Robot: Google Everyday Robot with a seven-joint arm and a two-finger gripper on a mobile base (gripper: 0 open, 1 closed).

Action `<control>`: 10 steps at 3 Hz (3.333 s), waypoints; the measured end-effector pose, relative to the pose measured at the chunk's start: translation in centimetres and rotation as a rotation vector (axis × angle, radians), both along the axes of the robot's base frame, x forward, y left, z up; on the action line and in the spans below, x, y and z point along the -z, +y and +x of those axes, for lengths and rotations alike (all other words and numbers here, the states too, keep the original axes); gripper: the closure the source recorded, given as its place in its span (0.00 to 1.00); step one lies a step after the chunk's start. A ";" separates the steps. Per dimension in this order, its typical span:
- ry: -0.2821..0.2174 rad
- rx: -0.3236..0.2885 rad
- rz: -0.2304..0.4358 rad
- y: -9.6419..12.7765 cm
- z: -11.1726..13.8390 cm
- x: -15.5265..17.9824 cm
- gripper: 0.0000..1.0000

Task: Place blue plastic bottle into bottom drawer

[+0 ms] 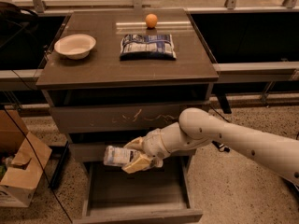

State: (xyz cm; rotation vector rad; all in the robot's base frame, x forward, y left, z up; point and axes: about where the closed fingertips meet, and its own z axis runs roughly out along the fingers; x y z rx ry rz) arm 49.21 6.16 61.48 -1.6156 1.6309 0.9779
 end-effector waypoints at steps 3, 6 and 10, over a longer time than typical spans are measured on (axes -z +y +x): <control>0.000 -0.005 -0.001 0.1 0.0 0.0 0.62; 0.031 -0.024 0.085 -0.7 1.2 8.8 1.00; 0.145 0.069 0.078 -2.7 4.1 23.1 1.00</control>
Offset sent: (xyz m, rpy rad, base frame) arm 0.0000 0.0000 0.0000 0.0000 0.0000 0.0000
